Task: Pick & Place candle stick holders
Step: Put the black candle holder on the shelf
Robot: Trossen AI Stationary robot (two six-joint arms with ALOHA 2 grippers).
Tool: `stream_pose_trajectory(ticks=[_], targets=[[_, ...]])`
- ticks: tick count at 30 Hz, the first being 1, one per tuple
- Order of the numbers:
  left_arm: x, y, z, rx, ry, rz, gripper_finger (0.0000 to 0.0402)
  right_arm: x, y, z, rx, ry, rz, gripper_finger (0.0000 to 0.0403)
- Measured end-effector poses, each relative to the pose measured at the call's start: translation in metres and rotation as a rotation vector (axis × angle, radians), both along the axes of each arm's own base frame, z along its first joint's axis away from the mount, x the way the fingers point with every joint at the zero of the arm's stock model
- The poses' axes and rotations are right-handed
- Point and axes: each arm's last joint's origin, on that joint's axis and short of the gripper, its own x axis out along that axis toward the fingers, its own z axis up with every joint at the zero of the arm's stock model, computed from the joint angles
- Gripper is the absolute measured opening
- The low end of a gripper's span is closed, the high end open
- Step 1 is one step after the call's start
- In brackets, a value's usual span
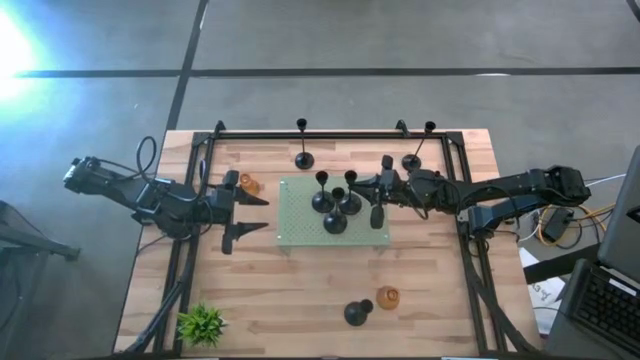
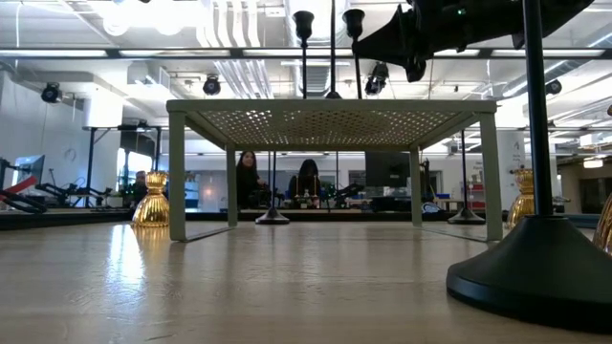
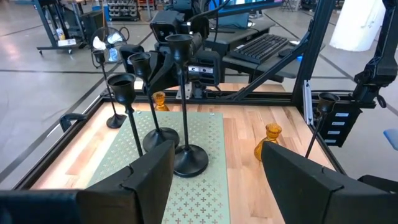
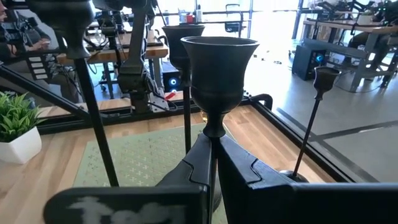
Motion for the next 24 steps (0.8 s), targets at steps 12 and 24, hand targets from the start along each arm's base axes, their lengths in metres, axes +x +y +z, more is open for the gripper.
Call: stream_pose_trajectory(ticks=[12, 24], targets=[[0.0003, 0.0000, -0.0019, 0.000, 0.006, 0.001, 0.0245, -0.0003, 0.0003, 0.0012, 0.001, -0.013, 0.014, 0.0008], [0.0003, -0.0001, -0.0017, 0.000, 0.005, 0.001, 0.0245, -0.0003, 0.0003, 0.0007, 0.014, -0.011, 0.018, 0.0012]])
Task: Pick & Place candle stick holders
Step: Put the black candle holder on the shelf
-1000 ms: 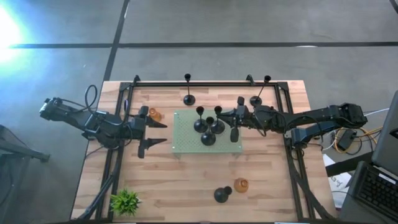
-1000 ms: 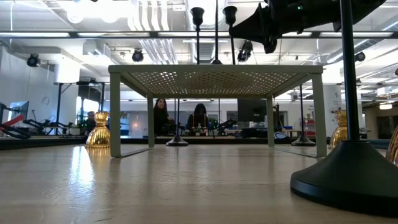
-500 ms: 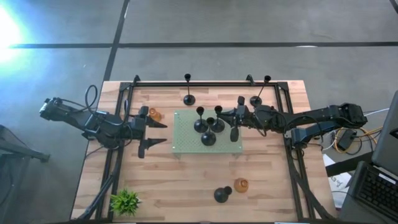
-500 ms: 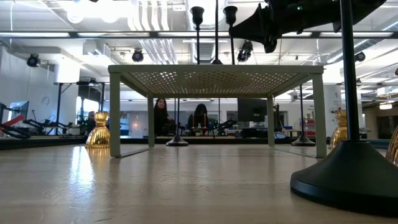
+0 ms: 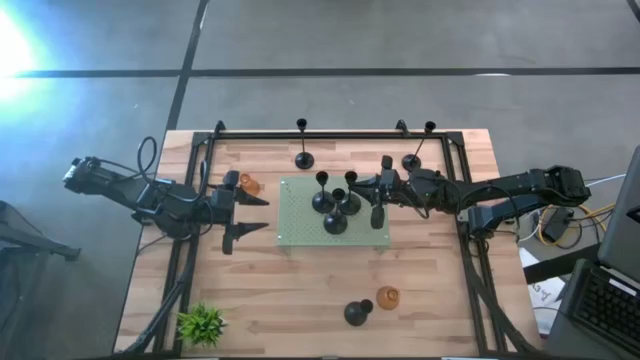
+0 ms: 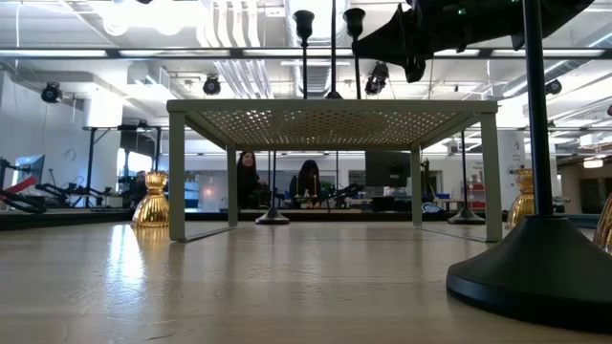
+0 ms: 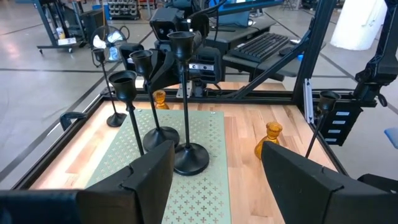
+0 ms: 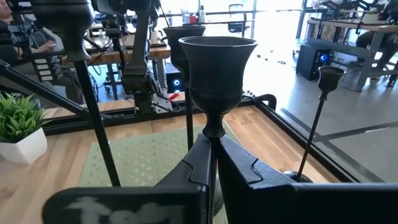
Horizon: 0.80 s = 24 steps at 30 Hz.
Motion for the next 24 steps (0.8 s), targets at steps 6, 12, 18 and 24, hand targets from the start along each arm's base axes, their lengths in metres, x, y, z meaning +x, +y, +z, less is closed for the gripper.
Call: stream_pose_trajectory(ticks=[6, 12, 18, 24], targets=[[0.0000, 0.0000, 0.0000, 0.000, 0.000, 0.000, 0.0245, 0.0000, 0.0002, -0.0002, 0.010, -0.001, -0.001, 0.0029], [0.0000, 0.0000, 0.0000, 0.000, 0.000, 0.000, 0.0245, 0.0001, 0.0001, -0.0005, 0.013, 0.001, -0.002, 0.0061], [0.0000, 0.0000, 0.0000, 0.000, 0.000, 0.000, 0.0245, 0.0000, 0.0002, 0.0000, 0.012, -0.001, -0.003, 0.0119], [0.0000, -0.0001, 0.0000, 0.000, 0.000, -0.001, 0.0245, -0.0050, 0.0004, 0.0058, 0.012, -0.014, -0.003, 0.0171]])
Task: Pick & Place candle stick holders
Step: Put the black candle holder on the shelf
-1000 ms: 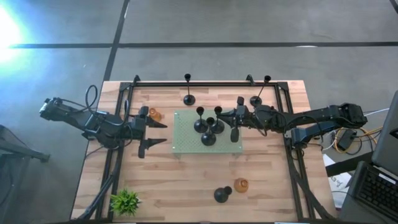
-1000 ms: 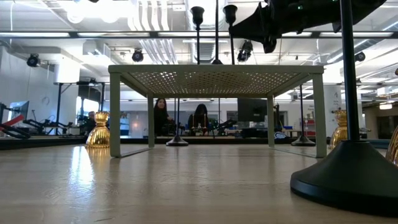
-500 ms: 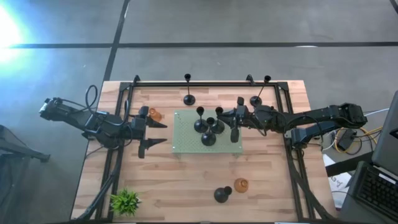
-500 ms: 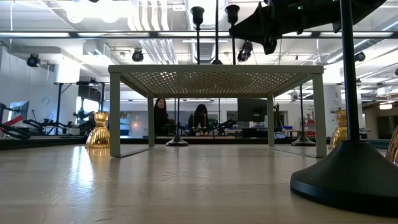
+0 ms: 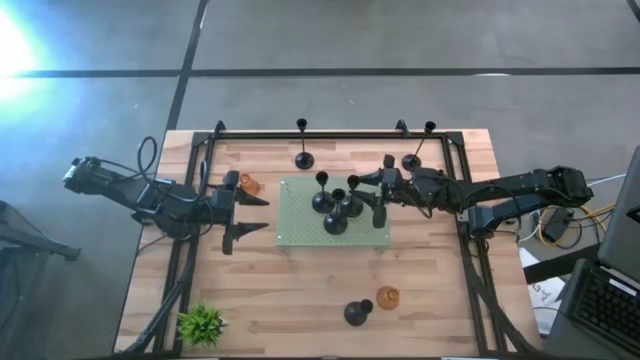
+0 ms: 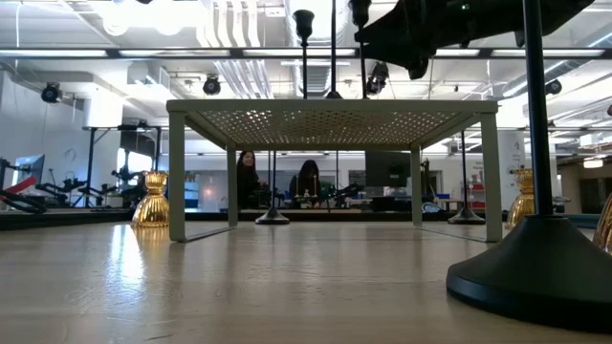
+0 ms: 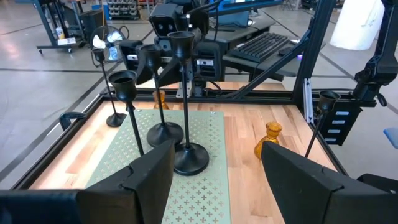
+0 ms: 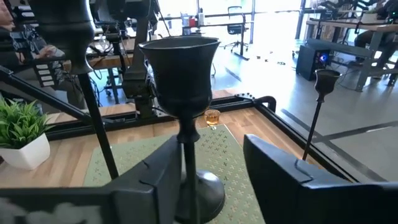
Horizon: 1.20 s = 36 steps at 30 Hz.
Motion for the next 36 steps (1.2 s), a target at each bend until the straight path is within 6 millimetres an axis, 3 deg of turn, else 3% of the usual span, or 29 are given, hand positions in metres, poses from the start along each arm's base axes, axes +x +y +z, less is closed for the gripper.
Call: stream_pose_trajectory(ticks=[6, 13, 23, 31, 36], targets=[[0.0000, 0.0000, 0.0000, 0.000, 0.000, 0.000, 0.0245, -0.0039, 0.0002, 0.0030, 0.016, -0.002, -0.002, 0.0199], [0.0001, 0.0000, 0.0004, -0.003, -0.004, 0.001, 0.0245, -0.0006, 0.0000, -0.0011, 0.015, 0.013, -0.002, 0.0187], [0.0002, 0.0000, 0.0008, -0.004, -0.008, 0.001, 0.0245, 0.0013, -0.0001, -0.0033, 0.018, 0.020, -0.002, 0.0121], [0.0002, 0.0001, 0.0008, -0.003, -0.008, 0.001, 0.0245, 0.0014, 0.0000, -0.0036, 0.014, 0.023, -0.001, 0.0027], [0.0002, 0.0001, 0.0008, -0.003, -0.008, 0.001, 0.0245, 0.0014, 0.0000, -0.0031, 0.007, 0.019, -0.002, 0.0018]])
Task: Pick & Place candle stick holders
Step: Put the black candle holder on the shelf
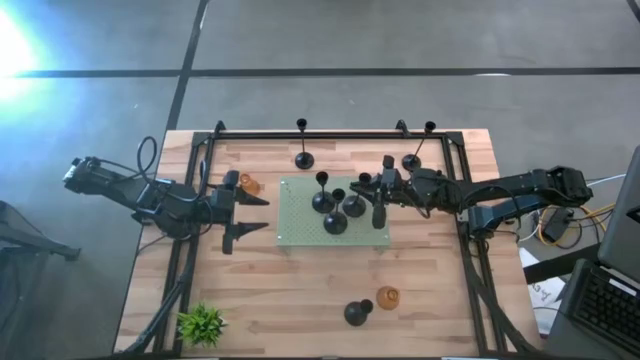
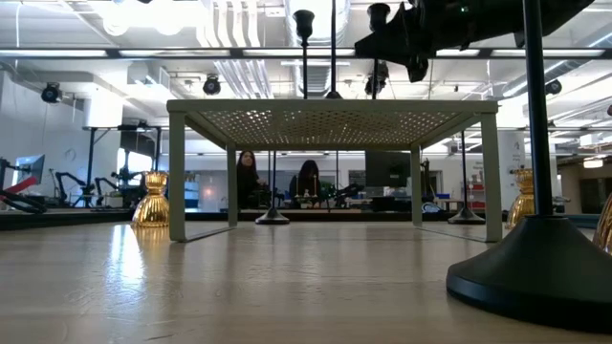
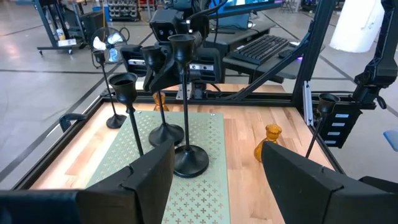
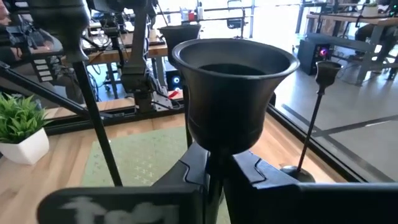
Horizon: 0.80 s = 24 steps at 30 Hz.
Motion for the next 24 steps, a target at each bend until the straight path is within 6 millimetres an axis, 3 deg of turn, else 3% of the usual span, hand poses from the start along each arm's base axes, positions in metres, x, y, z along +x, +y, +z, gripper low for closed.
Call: stream_pose_trajectory(ticks=[18, 24], targets=[[0.0002, -0.0001, 0.0018, 0.002, -0.017, -0.002, 0.0245, 0.0011, -0.0001, 0.0022, -0.063, -0.016, 0.027, 0.0017], [0.0006, -0.0004, 0.0020, 0.001, -0.020, -0.003, 0.0245, 0.0098, -0.0026, -0.0061, -0.078, -0.009, 0.049, 0.0017]])
